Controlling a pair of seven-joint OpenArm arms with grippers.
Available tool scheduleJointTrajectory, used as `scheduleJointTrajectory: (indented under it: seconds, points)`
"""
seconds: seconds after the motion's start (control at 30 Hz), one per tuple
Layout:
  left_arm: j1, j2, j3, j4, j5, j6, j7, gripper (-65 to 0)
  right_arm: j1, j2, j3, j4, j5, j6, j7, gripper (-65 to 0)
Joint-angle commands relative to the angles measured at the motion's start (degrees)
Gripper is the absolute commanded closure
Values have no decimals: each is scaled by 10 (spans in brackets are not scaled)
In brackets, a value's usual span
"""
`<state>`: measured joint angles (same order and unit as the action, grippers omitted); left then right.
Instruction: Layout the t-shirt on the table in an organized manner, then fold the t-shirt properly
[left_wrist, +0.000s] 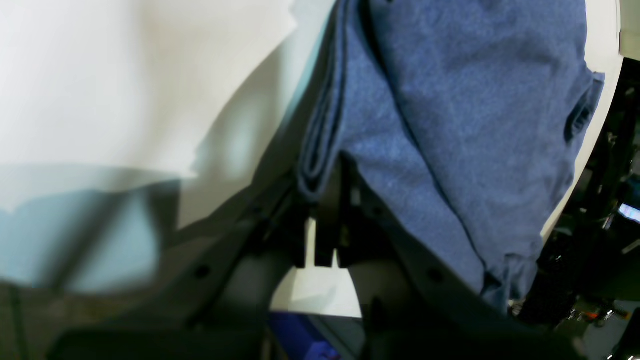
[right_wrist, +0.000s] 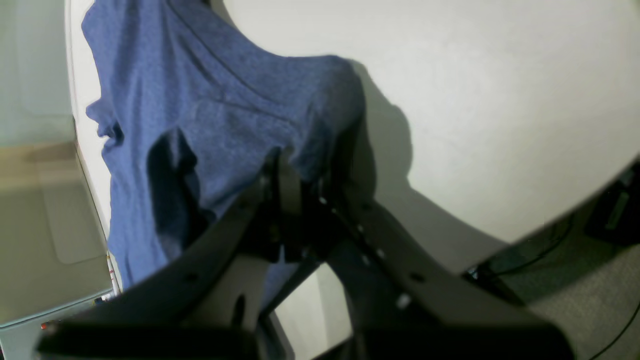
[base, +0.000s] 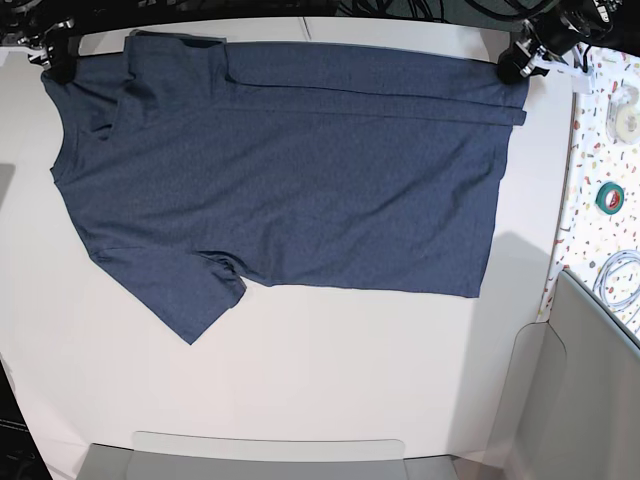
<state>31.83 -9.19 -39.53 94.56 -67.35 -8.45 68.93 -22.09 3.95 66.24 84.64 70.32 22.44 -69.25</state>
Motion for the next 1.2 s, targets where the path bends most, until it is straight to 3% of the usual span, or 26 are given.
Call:
scheduleJointTrajectory:
  seconds: [0.0,0.37,0.57,0.97,1.17]
  points:
    - [12,-3,-7,6,11,5,-1,0,-5,13,4,11,9,-2,16,0]
    - [37,-1,-9,7,11,5,-1,0,-20,14,4,11,9,-2,15,0]
    - [59,25,-9,45,11,5,-1,0,-20,36,5,11,9,-2,15,0]
    - [63,26,-9,46,11,6,-3,0,-19,40,4,11,9,-2,15,0]
    - [63,26,-9,47,11,6,-4,-110,-20,40,4,11,9,-2,15,0]
